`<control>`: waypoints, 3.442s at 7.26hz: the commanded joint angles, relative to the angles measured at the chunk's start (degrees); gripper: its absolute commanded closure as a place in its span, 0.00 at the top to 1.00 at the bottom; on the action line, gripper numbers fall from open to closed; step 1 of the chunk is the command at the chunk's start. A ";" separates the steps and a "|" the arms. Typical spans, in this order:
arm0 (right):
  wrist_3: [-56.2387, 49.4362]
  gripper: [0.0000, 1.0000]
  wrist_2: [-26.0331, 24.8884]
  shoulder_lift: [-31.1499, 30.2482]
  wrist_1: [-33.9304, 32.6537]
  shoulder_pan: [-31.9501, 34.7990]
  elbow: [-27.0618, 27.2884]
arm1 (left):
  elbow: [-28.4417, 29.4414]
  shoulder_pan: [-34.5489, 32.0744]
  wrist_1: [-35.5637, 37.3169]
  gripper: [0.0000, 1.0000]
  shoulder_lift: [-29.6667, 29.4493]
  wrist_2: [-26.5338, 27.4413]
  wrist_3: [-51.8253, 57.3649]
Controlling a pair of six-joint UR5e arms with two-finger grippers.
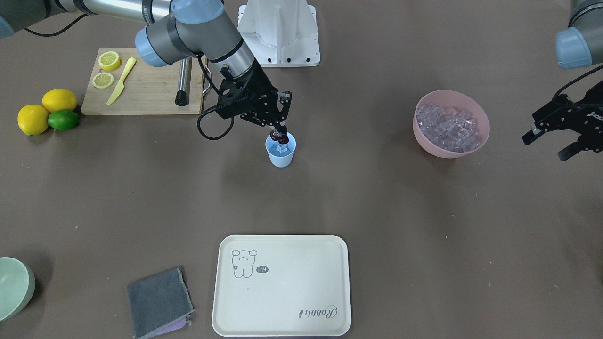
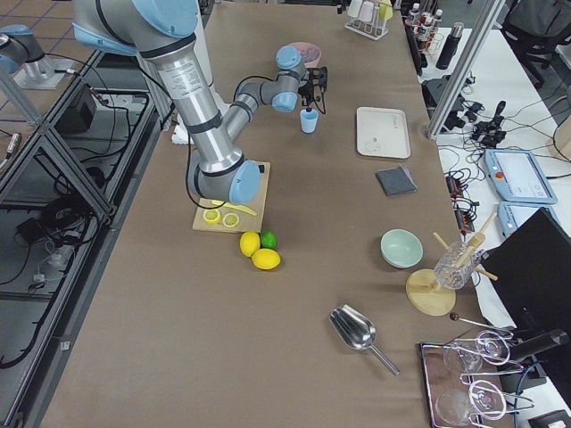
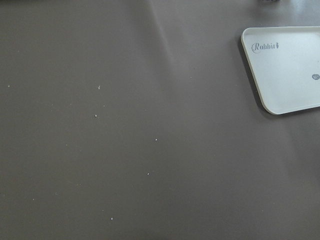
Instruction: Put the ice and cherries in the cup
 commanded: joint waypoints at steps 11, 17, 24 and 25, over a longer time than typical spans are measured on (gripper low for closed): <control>-0.29 1.00 8.17 -0.95 -14.97 5.84 6.37 | -1.57 -1.73 -2.35 0.98 5.64 1.55 5.65; -42.82 1.00 24.73 -25.33 -20.92 30.17 7.64 | -0.96 -3.84 -9.76 0.98 11.82 15.19 9.91; -86.60 1.00 36.50 -38.20 -21.98 61.92 -9.95 | 0.72 -14.45 4.73 0.98 13.75 10.89 21.50; -86.78 1.00 39.38 -39.87 -22.07 63.94 -9.51 | 1.15 -14.82 4.40 0.98 16.36 12.36 21.85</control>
